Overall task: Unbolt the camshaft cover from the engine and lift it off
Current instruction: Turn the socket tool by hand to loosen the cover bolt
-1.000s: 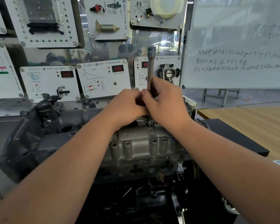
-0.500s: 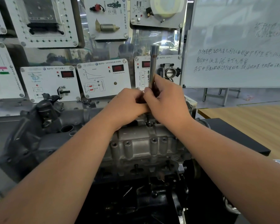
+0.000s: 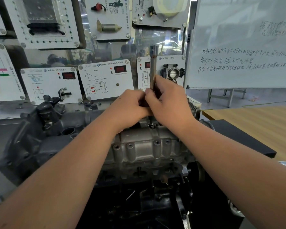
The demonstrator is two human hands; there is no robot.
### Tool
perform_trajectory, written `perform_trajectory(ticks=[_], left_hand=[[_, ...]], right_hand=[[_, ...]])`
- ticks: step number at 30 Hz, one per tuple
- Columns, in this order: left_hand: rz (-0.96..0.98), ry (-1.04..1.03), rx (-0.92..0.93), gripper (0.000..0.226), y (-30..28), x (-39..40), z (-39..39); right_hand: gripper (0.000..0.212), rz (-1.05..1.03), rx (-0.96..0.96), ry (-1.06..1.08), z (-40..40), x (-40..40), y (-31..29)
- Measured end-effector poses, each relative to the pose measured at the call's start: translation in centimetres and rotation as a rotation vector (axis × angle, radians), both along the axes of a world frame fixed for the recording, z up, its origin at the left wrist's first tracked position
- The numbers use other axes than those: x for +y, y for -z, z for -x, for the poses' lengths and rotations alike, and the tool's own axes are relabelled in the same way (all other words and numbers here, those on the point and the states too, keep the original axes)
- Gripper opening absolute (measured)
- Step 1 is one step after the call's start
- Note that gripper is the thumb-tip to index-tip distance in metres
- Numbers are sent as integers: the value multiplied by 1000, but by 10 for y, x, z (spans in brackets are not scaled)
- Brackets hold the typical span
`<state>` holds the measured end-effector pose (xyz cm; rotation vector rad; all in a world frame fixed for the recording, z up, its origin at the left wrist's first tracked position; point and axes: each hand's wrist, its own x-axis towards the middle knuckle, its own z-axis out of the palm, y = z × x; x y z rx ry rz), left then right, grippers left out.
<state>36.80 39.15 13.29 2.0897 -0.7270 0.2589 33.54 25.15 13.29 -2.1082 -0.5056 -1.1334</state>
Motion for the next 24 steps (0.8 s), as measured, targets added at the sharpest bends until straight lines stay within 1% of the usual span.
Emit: perform_trajectory(ticks=[5, 11, 15, 18, 19, 22, 24], left_hand=[[19, 15, -27, 28, 0, 0, 0], [1, 30, -13, 32, 0, -1, -1], [-19, 46, -37, 21, -1, -1, 1], [-15, 27, -61, 27, -1, 0, 1], [-23, 24, -71, 27, -1, 0, 1], [-16, 1, -58, 21, -1, -2, 1], [4, -8, -26, 38, -1, -1, 0]], right_hand=[[11, 38, -36, 3, 3, 2, -1], [17, -20, 2, -13, 1, 0, 1], [11, 21, -19, -19, 1, 0, 0], [19, 16, -27, -35, 3, 1, -1], [19, 10, -26, -38, 3, 1, -1], [7, 1, -34, -19, 3, 1, 0], [11, -17, -15, -15, 2, 0, 0]])
